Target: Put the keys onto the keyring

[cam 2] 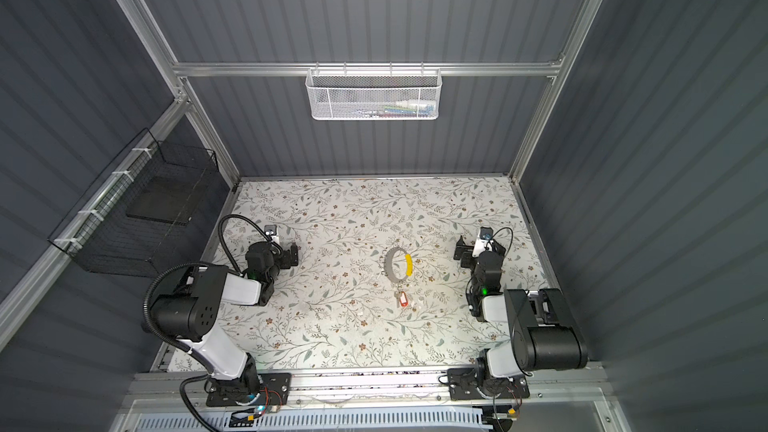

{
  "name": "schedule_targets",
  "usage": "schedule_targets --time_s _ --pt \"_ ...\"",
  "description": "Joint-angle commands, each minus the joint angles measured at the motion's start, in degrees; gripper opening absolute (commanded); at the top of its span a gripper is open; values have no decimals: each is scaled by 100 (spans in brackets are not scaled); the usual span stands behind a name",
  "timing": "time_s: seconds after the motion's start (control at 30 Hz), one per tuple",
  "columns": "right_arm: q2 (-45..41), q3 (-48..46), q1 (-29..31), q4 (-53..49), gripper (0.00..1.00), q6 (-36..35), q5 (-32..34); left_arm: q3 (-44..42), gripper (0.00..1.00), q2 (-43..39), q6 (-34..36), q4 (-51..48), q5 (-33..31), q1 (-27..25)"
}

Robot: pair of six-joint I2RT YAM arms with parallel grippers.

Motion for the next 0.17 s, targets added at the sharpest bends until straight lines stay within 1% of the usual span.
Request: schedule_targets --time_s 0.0,0.13 --pt "31 130 -24 33 99 72 12 89 100 68 -80 135 64 42" --pt "26 131 -27 2 99 74 8 145 100 63 -129 12 197 121"
